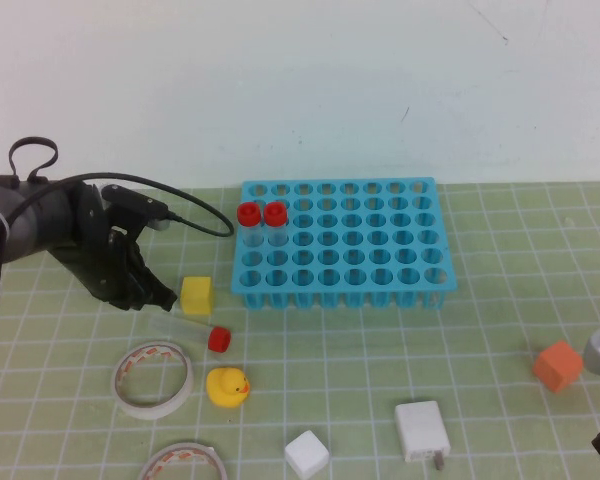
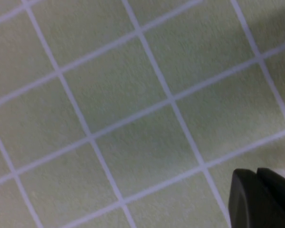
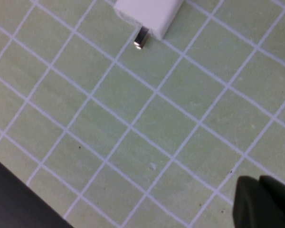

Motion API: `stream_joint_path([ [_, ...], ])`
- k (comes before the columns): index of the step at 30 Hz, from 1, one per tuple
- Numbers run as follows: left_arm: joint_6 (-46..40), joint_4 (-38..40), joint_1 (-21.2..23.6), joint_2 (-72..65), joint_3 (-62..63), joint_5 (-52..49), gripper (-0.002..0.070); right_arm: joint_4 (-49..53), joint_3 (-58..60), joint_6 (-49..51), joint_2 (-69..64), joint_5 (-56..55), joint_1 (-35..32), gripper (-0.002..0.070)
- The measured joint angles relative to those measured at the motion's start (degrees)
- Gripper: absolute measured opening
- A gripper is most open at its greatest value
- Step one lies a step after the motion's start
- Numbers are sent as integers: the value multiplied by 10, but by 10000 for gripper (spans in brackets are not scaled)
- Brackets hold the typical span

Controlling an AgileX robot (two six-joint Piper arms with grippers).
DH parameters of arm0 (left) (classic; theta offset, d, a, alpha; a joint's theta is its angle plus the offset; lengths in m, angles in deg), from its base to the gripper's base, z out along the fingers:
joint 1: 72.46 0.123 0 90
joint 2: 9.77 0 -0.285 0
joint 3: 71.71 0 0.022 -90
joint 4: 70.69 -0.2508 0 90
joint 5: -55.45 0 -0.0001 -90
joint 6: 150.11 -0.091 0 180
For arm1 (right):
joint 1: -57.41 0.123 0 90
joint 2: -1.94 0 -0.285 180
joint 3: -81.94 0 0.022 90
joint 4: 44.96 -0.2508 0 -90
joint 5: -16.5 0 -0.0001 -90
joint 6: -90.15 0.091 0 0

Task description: Place the test tubes

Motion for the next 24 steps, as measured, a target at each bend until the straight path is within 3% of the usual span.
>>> stream_joint_path([
  [10, -3, 41, -13, 0, 0, -71, -1, -8, 0, 0, 0, -10, 0, -1],
  [17, -62, 117, -17, 0, 0, -96, -1, -19, 0, 0, 0, -10, 0, -1],
  [24, 33, 51, 12, 0, 23, -89, -1, -22, 0, 0, 0, -10, 0, -1],
])
